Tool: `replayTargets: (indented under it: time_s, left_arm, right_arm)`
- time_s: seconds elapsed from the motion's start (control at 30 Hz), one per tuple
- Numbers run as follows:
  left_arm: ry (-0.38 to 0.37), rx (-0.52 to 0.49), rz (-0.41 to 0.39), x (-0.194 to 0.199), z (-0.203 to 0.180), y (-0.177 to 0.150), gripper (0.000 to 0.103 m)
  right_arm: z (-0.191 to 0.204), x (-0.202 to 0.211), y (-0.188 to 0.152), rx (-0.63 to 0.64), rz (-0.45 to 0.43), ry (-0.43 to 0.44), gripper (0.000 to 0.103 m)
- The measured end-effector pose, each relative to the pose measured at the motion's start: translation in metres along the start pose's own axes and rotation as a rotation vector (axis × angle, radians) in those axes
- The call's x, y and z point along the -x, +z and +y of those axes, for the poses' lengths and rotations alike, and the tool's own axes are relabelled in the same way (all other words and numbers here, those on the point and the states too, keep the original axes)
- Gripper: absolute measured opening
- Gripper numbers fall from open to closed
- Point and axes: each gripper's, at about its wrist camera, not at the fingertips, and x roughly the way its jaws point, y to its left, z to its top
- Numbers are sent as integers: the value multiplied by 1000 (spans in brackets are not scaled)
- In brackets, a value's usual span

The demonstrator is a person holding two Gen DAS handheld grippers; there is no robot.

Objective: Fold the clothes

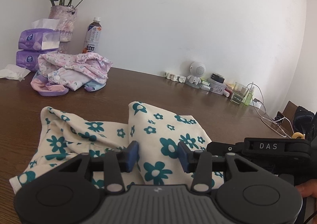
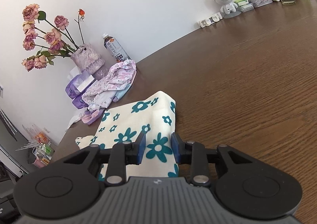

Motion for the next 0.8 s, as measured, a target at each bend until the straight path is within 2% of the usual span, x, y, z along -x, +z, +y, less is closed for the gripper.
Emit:
replayTargets:
  time_s: [0.07, 0.2, 0.27, 0.33, 0.37, 0.5, 0.6, 0.67, 0.73, 0.8]
  left_arm:
    - [-5, -4, 8, -2, 1, -2, 26]
    - [-7, 16, 25, -5, 4, -3, 26]
    - [5, 42, 25, -1, 7, -2, 37]
    - [-1, 48, 20, 7, 7, -3, 42]
    - [-4, 51, 17, 11, 7, -3, 42]
    - [-20, 32, 13, 24, 3, -6, 42]
    - [-28, 29, 37, 21, -1, -10, 38]
    - [-24, 34, 47, 17, 1, -13, 26]
    - [-26, 43, 54, 14, 3, -15, 23]
    - [-25, 46, 53, 15, 4, -16, 23]
  right_arm:
    - [0, -2, -1, -15, 7, 12, 19]
    - [-1, -5, -4, -34, 8, 17, 14]
    - [0, -3, -4, -36, 5, 19, 17]
    - [-2, 2, -4, -54, 2, 24, 24]
    - [-2, 6, -5, -57, 2, 26, 29]
    - [2, 25, -16, -23, -1, 9, 29]
    - [4, 30, -23, -19, 10, 0, 29]
    - [3, 30, -25, -23, 12, -6, 29]
    - [2, 27, -27, -33, 12, -10, 29]
    - [3, 25, -30, -28, 9, -16, 24]
